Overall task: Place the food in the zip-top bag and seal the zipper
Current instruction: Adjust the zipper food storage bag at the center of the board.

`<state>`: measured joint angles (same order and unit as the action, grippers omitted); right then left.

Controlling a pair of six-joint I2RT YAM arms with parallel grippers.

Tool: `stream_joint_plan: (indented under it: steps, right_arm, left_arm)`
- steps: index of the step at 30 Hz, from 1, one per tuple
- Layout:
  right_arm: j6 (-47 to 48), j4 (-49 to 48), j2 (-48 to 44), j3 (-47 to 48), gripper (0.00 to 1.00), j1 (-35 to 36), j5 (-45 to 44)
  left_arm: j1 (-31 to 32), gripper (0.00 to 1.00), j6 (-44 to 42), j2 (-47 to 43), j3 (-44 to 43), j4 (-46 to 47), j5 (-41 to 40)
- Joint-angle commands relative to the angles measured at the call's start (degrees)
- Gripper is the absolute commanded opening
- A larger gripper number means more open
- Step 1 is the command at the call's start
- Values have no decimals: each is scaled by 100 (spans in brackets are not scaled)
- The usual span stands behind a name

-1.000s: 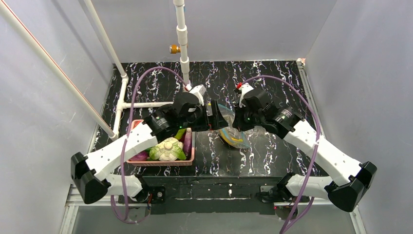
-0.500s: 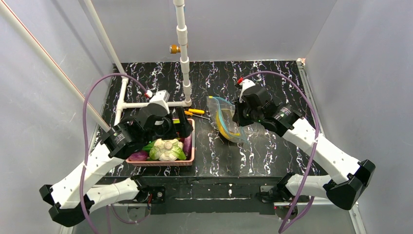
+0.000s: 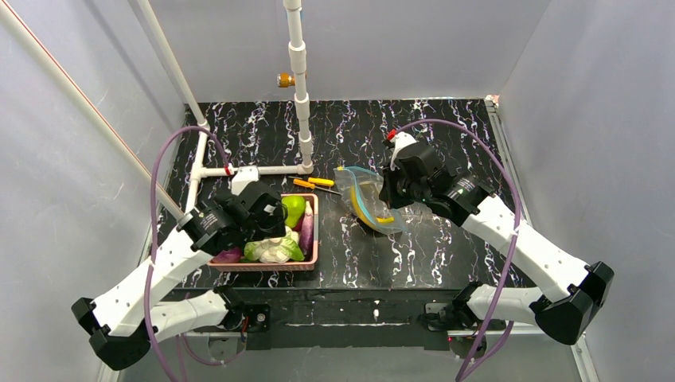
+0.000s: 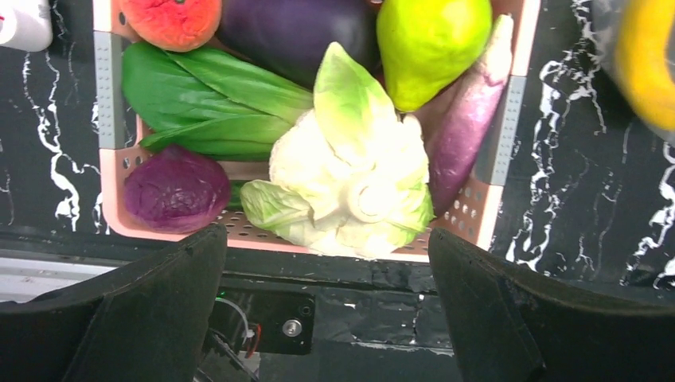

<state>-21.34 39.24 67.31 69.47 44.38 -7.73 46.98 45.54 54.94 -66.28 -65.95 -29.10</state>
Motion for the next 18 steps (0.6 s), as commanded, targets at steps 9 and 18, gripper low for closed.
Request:
stream_joint_plan:
  steps: [9, 18]
  right_arm:
    - [131, -200, -242, -72, 1, 5, 60]
    - [165, -142, -361, -114, 1, 9, 28]
  left_arm:
    - [-184, 98, 1893, 119, 378, -930, -1225]
    - [-1645, 98, 1959, -202, 858, -483, -643]
